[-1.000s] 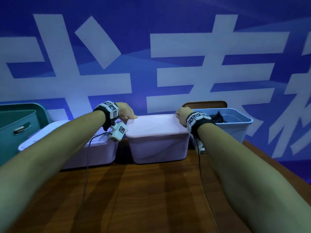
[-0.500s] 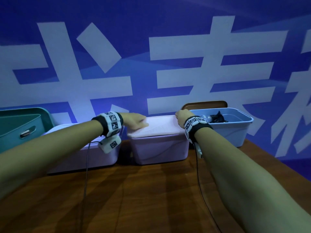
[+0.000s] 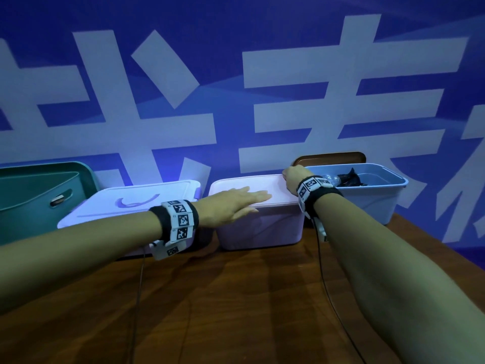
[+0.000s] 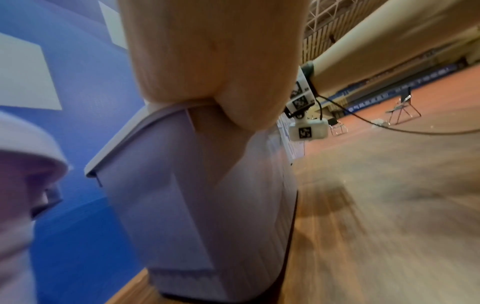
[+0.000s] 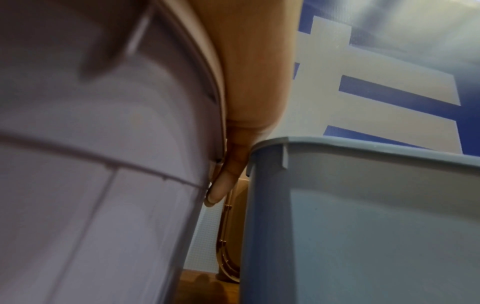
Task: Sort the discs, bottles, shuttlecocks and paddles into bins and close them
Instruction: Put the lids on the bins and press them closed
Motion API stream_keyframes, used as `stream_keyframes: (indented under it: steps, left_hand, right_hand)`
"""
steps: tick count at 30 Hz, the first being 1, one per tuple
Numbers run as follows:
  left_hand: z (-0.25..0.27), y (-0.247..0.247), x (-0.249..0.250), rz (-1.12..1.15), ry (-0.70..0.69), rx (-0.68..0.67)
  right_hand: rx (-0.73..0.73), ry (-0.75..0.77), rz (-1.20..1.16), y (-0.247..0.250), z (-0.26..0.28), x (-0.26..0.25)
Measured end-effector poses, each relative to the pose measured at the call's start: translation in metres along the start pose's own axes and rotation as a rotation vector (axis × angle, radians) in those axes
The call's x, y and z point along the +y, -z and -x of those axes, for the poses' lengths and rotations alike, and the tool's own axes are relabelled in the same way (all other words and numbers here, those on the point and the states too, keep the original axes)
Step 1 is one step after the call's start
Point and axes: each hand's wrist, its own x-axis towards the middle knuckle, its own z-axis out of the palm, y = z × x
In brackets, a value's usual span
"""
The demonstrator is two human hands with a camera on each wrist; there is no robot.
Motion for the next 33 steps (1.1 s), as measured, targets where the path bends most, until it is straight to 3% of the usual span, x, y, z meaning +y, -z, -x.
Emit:
stream_keyframes:
  steps: [2,6,10,15,21,28,33]
  left_hand:
    - [0.002,-0.003,0.003,-0.057,-0.055,0.046]
    - [0.008,-0.016,0.004,-0.202,-0.008,0.176]
    - [0.010,-0.021,0.001,-0.156,-0.013,0.205]
    - [0.005,-0.016,-0.001,-0.057,-0.005,0.147]
    - [-0.002,-0.014,0.001,-0.089,0.148,0.070]
    - [-0.008,-0.016,-0.005,-0.075,0.119,0.116]
    - [-0.023,-0.016,0.000,-0.074,0.163,0.158]
  right_hand:
    - [-0.001,-0.012,-0.029,0.002,0.001,-0.001]
    - [0.050,0.056,-0.059,0.001,0.003,-0.002]
    - [0.059,0.103,-0.164,-0.006,0.007,0.000]
    - [-0.107,0.090,-0.206,-0.005,0.017,-0.002]
    - [-0.129,0.141,-0.273,0.005,0.051,-0.011]
    - [0.228,0.157,-0.228,-0.012,0.095,-0.017]
    - [0.242,0.065,-0.088,-0.028,0.109,-0.023]
